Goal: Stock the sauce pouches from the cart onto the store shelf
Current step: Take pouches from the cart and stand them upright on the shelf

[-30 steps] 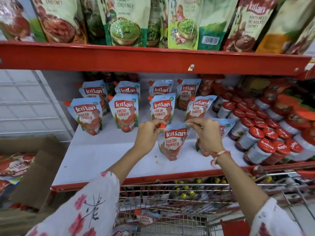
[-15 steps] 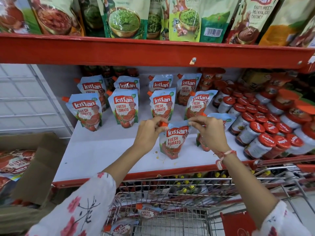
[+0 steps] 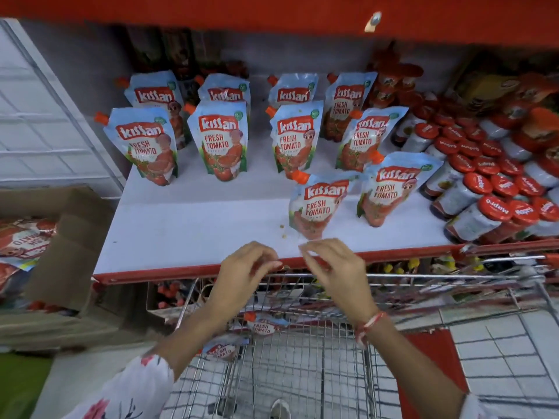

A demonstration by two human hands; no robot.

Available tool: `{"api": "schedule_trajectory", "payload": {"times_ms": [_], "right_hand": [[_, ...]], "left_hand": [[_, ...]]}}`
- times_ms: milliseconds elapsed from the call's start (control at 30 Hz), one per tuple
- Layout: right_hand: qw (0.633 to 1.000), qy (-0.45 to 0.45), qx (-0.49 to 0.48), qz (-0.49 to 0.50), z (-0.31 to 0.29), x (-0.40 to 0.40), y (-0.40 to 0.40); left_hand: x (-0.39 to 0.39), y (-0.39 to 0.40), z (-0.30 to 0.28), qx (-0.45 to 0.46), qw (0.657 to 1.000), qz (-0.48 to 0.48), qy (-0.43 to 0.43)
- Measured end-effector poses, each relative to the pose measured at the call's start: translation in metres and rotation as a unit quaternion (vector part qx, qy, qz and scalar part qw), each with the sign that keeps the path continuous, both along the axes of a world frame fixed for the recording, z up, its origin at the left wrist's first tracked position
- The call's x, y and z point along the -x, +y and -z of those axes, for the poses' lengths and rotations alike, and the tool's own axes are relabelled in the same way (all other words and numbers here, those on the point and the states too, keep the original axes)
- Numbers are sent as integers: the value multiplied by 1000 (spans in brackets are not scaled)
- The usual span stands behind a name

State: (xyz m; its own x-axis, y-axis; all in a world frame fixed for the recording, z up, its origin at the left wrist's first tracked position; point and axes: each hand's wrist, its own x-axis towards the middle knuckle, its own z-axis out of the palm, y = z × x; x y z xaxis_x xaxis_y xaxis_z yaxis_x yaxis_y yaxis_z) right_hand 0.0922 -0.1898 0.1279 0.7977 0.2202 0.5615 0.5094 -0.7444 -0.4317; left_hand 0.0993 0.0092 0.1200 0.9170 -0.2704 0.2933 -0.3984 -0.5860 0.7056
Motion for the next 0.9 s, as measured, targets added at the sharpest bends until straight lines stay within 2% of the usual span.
{"api": "schedule_trajectory", "payload": {"times_ms": [67,133,200,267,367,467,567,667,800,900], "right_hand": [[992,120,33,-31,34,7,3],[964,254,61,-50,65,14,7],[929,352,106,-53,89,22,12],[887,424,180,-26,111,25,19],[838,488,244,17,136,30,30],[835,481,263,52,148,33,39],[842,457,281,59,151,37,40],[868,417,265,41,151,40,35],[903,375,208,28,129,45,27],[927,341,158,15,93,52,28]], "left_hand": [[5,5,28,-59,997,34,43],[9,9,56,-132,987,63,72],[14,10,77,-243,960,108,83],[16,9,95,-341,920,125,145],[17,7,118,-418,857,94,287],[21,8,128,-448,833,71,317],[22,13,132,-441,846,60,292],[24,19,123,-398,874,56,273],[42,32,97,-299,920,40,251],[55,45,71,-171,954,15,244]]}}
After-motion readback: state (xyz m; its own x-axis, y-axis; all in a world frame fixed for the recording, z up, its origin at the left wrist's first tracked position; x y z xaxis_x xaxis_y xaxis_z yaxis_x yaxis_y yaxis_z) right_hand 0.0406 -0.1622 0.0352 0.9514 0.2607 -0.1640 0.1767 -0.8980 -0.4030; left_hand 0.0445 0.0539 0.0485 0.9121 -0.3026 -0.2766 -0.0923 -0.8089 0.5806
